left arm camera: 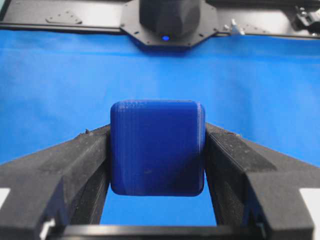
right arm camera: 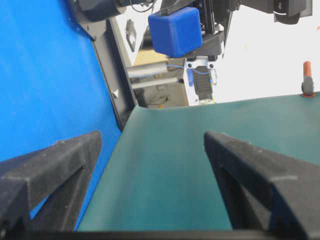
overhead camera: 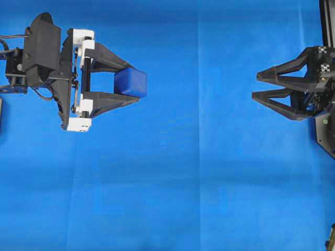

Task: Handover the blue block to the right arm after grasping it with the left arm, then place it in the designated position.
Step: 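Move the right gripper toward the cube held by the left gripper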

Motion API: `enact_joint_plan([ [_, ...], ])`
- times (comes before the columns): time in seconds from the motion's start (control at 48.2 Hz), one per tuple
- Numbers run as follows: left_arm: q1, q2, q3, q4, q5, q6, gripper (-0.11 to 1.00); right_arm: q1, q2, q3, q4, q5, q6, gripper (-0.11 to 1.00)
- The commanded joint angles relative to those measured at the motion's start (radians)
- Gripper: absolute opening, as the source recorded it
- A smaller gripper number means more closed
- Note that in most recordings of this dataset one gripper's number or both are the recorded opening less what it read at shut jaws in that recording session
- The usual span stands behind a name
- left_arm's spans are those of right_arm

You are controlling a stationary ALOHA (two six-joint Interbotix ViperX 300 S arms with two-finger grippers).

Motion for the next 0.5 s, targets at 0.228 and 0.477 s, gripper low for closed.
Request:
enact_joint_plan([
  [0.228, -0.002, -0.017, -0.011, -0.002, -0.011, -0.002, 0.49, 0.0, 0.005, -0.028, -0.002, -0.02, 0.0, 0.97],
  [0.477, -0.002, -0.017, -0.011, -0.002, -0.011, -0.002, 0.49, 0.0, 0.006, -0.028, -0.002, -0.025, 0.0, 0.97],
])
